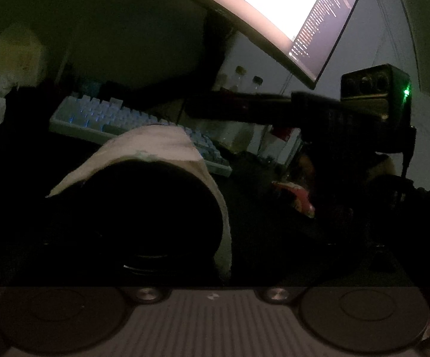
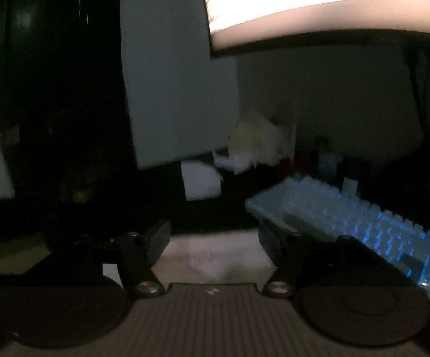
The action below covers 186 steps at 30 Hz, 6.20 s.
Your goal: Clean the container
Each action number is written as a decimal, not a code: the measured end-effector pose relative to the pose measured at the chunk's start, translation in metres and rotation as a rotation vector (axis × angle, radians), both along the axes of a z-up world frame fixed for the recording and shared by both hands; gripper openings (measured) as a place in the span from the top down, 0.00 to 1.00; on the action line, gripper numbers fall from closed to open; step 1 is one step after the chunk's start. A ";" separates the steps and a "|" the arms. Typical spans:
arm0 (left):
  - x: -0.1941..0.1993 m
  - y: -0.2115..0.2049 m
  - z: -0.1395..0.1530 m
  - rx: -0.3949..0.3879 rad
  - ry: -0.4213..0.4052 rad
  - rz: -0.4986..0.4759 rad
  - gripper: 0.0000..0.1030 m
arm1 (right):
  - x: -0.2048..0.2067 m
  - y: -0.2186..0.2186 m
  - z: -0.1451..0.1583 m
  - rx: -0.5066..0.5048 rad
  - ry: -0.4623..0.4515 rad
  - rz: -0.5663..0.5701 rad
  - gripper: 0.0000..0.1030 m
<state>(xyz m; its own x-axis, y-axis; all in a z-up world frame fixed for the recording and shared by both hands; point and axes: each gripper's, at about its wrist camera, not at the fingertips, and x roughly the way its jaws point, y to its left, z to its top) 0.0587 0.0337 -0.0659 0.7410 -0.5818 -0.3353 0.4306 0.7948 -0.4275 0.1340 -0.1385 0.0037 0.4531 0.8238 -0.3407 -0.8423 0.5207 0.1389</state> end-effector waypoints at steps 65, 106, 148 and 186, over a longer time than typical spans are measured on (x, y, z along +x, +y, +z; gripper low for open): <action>0.002 0.005 -0.005 0.027 -0.024 0.007 0.00 | -0.008 0.031 -0.028 0.067 -0.005 0.022 0.00; 0.030 0.027 0.013 0.072 0.110 0.066 0.00 | 0.023 0.067 -0.021 -0.034 0.028 -0.021 0.00; -0.005 -0.025 0.010 0.130 0.056 0.000 0.00 | 0.011 0.041 -0.008 -0.174 0.083 -0.083 0.00; -0.023 -0.050 0.007 0.189 -0.003 -0.060 0.00 | -0.006 0.014 -0.019 -0.153 -0.070 -0.078 0.70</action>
<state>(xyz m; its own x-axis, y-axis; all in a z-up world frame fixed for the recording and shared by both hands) 0.0361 -0.0167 -0.0584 0.7079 -0.5524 -0.4401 0.4812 0.8334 -0.2719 0.1275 -0.1248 -0.0149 0.5410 0.7258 -0.4249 -0.8031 0.5958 -0.0047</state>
